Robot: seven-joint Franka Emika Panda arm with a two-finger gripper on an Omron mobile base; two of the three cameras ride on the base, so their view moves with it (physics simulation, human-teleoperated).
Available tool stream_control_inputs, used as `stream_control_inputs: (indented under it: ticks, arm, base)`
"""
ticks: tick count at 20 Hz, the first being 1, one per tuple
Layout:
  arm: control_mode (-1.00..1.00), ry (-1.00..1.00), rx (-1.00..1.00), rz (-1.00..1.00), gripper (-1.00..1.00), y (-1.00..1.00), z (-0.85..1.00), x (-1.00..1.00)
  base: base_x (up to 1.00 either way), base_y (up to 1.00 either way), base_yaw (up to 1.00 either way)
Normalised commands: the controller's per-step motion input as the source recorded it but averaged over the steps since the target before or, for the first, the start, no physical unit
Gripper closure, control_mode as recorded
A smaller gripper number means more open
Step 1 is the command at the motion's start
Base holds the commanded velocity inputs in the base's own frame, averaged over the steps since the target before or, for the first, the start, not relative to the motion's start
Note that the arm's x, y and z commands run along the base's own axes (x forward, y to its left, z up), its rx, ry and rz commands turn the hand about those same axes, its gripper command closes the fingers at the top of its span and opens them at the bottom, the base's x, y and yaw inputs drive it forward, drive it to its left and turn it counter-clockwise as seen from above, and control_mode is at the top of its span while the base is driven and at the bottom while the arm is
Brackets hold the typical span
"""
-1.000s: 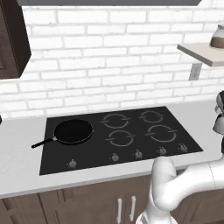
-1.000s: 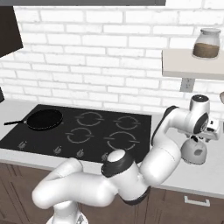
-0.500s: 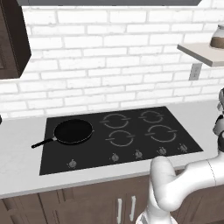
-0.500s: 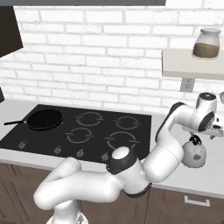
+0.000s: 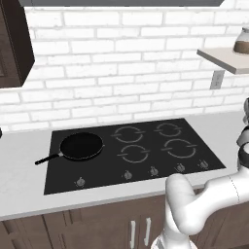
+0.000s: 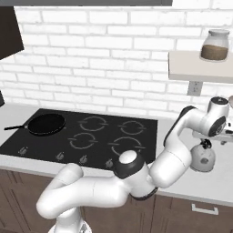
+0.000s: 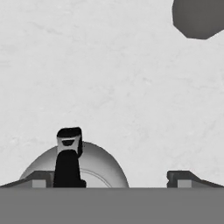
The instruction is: Pick the kettle from the counter and place it on a stove burner. Then turn the burner on.
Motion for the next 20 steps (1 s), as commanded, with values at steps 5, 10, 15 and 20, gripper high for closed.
stream_control_inputs:
  ticks: [5, 10, 15, 20]
  arm:
    - [-1.00, 0.03, -0.10, 0.05, -1.00, 0.00, -0.43, -0.01]
    - [-1.00, 0.00, -0.01, 0.01, 1.00, 0.00, -0.17, 0.00]
    - [-1.00, 0.00, 0.00, 0.00, 1.00, 0.00, 0.00, 0.00]
    - [-1.00, -0.01, 0.03, 0.00, 1.00, 0.00, 0.00, -0.14]
  base:
    - [0.00, 0.00, 0.00]
    - [0.00, 0.00, 0.00]
    - [0.00, 0.00, 0.00]
    - [0.00, 0.00, 0.00]
